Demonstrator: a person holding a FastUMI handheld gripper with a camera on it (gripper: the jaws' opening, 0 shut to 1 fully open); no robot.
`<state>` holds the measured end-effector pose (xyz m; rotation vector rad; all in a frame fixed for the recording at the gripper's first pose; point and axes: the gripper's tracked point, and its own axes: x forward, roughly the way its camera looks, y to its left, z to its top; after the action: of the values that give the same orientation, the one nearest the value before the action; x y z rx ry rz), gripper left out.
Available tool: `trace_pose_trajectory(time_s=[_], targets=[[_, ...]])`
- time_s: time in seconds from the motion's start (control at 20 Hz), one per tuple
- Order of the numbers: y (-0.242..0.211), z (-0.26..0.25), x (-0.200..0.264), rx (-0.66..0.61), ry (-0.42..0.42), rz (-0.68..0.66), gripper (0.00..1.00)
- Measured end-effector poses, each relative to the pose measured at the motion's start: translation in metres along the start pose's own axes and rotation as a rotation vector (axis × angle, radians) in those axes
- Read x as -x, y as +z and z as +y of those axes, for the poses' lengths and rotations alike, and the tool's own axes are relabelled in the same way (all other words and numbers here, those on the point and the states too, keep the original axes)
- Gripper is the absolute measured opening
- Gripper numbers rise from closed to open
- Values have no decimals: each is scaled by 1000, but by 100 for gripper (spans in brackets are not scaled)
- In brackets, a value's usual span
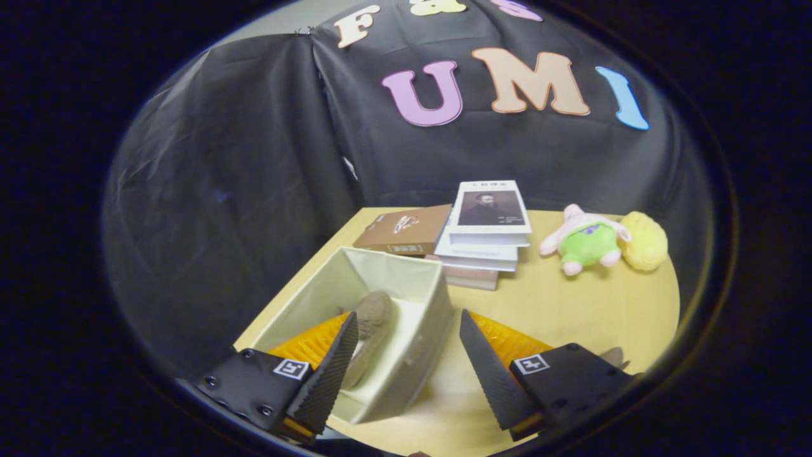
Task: Open the storage box then place both shoes into the box .Put the left shoe in first, then the right shoe, with the right side of both shoes facing outward in a uniform manner.
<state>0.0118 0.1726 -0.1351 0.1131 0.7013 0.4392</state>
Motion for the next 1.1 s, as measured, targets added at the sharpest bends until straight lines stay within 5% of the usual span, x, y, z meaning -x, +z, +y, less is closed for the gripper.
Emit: trace_pose_trajectory(time_s=[0.6, 1.1], targets=[[-30, -174, 76, 76, -255, -21, 100], [-109, -265, 114, 44, -352, 97, 100]])
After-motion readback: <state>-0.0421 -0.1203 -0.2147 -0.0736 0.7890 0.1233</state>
